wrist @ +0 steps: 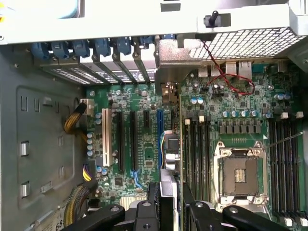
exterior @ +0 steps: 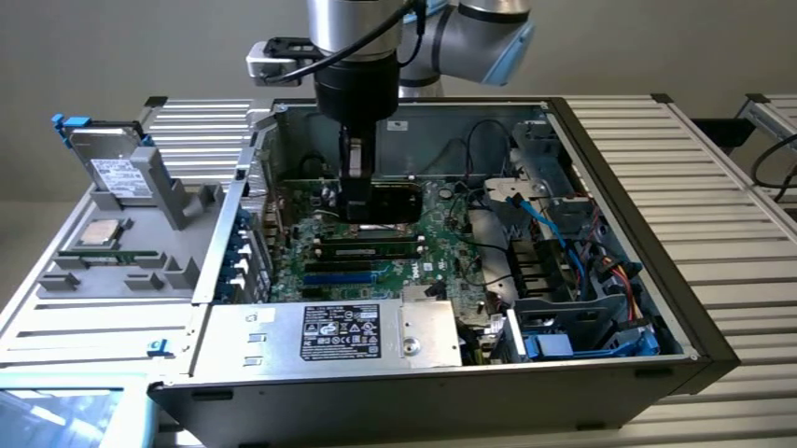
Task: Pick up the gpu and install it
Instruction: 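Insert the gpu into the slot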
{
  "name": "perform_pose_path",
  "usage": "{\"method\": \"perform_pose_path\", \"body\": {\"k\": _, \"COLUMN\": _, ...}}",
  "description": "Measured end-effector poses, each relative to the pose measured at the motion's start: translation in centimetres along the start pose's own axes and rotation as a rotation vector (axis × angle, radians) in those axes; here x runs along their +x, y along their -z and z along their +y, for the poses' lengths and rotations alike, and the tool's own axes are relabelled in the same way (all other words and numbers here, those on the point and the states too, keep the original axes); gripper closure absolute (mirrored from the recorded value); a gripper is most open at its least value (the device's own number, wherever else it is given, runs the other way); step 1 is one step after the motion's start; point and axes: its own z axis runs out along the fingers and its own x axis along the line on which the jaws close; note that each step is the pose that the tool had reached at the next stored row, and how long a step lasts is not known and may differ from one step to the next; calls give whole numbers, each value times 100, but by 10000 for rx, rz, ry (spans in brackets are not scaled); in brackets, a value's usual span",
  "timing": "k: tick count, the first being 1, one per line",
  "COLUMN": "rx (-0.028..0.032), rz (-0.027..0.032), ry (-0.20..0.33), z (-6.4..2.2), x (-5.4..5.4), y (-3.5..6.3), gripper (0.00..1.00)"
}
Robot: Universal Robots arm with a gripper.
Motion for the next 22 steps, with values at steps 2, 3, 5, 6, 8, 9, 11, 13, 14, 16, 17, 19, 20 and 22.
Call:
{"method": "perform_pose_path", "body": {"k": 2, "rx": 0, "rz": -2, "ry": 1, "z": 0, "x": 31, "y": -39, "gripper": 71}}
{"method": "perform_pose_path", "body": {"k": 3, "rx": 1, "rz": -2, "ry": 3, "z": 1, "x": 44, "y": -58, "gripper": 71}}
{"method": "perform_pose_path", "body": {"k": 5, "rx": 1, "rz": -3, "ry": 3, "z": 7, "x": 62, "y": -96, "gripper": 71}}
{"method": "perform_pose_path", "body": {"k": 6, "rx": 0, "rz": -3, "ry": 3, "z": 10, "x": 67, "y": -114, "gripper": 71}}
{"method": "perform_pose_path", "body": {"k": 8, "rx": 0, "rz": -2, "ry": 7, "z": 14, "x": 73, "y": -151, "gripper": 71}}
{"method": "perform_pose_path", "body": {"k": 9, "rx": 1, "rz": -2, "ry": 7, "z": 14, "x": 75, "y": -169, "gripper": 71}}
{"method": "perform_pose_path", "body": {"k": 11, "rx": 1, "rz": -5, "ry": 8, "z": 13, "x": 88, "y": -208, "gripper": 71}}
{"method": "perform_pose_path", "body": {"k": 13, "rx": 0, "rz": -5, "ry": 6, "z": 13, "x": 91, "y": -244, "gripper": 71}}
{"method": "perform_pose_path", "body": {"k": 14, "rx": 2, "rz": -6, "ry": 6, "z": 12, "x": 91, "y": -262, "gripper": 71}}
{"method": "perform_pose_path", "body": {"k": 16, "rx": 3, "rz": -5, "ry": 8, "z": 13, "x": 89, "y": -298, "gripper": 71}}
{"method": "perform_pose_path", "body": {"k": 17, "rx": 4, "rz": -7, "ry": 9, "z": 12, "x": 94, "y": -321, "gripper": 71}}
{"method": "perform_pose_path", "body": {"k": 19, "rx": 2, "rz": -22, "ry": 8, "z": 11, "x": 120, "y": -364, "gripper": 71}}
{"method": "perform_pose_path", "body": {"k": 20, "rx": 2, "rz": -37, "ry": 9, "z": 11, "x": 134, "y": -384, "gripper": 71}}
{"method": "perform_pose_path", "body": {"k": 22, "rx": 2, "rz": -73, "ry": 9, "z": 20, "x": 157, "y": -419, "gripper": 71}}
